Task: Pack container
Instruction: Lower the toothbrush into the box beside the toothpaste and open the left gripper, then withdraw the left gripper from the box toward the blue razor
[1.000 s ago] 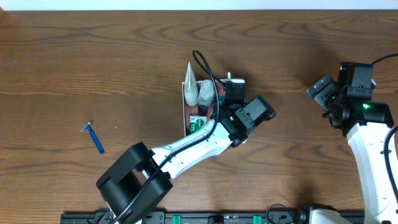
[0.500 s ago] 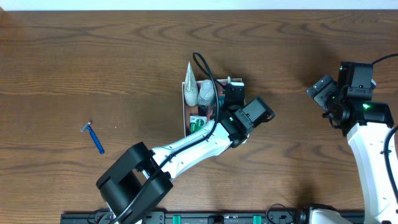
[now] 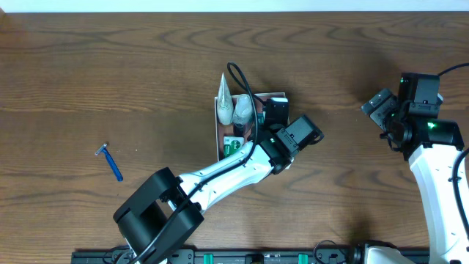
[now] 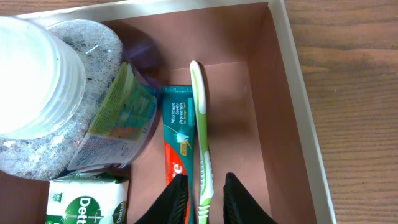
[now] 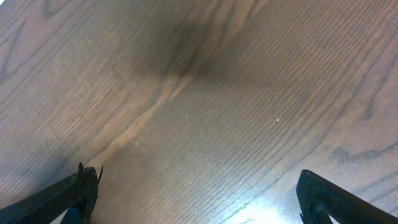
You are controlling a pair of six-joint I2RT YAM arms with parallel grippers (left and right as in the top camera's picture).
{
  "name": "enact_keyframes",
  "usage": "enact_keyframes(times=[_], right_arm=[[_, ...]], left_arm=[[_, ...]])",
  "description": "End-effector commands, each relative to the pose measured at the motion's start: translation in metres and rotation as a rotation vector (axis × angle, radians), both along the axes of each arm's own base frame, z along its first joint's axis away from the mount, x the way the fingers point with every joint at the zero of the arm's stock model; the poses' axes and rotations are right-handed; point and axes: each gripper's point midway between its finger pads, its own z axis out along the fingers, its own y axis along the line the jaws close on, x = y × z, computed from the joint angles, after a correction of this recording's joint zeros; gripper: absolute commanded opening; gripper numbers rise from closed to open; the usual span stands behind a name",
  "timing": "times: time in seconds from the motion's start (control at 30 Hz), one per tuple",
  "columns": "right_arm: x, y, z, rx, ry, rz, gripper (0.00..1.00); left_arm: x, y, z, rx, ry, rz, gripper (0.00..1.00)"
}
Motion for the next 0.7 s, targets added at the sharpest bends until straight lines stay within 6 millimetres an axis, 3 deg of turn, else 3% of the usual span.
enact_keyframes(times=[0.0,0.13,0.23,0.37,0.5,0.6,0.67], right_arm=[[-0.001,-0.003,0.005,-0.012,-0.012,-0.003,0.99],[-0.001,-0.003,0.005,-0.012,-0.012,-0.003,0.99],[-0.001,-0.003,0.005,-0.012,-0.012,-0.003,0.99],[-0.001,-0.003,0.005,-0.012,-0.012,-0.003,0.99],[-0.001,-0.003,0.005,-0.012,-0.012,-0.003,0.99],[-0.001,-0.003,0.005,-0.012,-0.012,-0.003,0.99],[-0.001,-0.003,0.005,-0.012,-0.012,-0.003,0.99]], left_arm=[[-0.001,0.007,-0.01,0.025,0.014,0.015,0.21],[0.001,0.006,-0.008,0.03,0.006,0.003,0.21],[0.004,0.003,0.009,0.046,-0.02,-0.056,0.21],[0.007,-0.001,0.063,0.029,-0.101,-0.144,0.27],[-0.002,0.013,0.134,-0.028,-0.203,-0.191,0.31],[-0.015,0.043,0.183,-0.039,-0.286,-0.176,0.35],[-0.023,0.076,0.209,-0.009,-0.339,-0.116,0.36]])
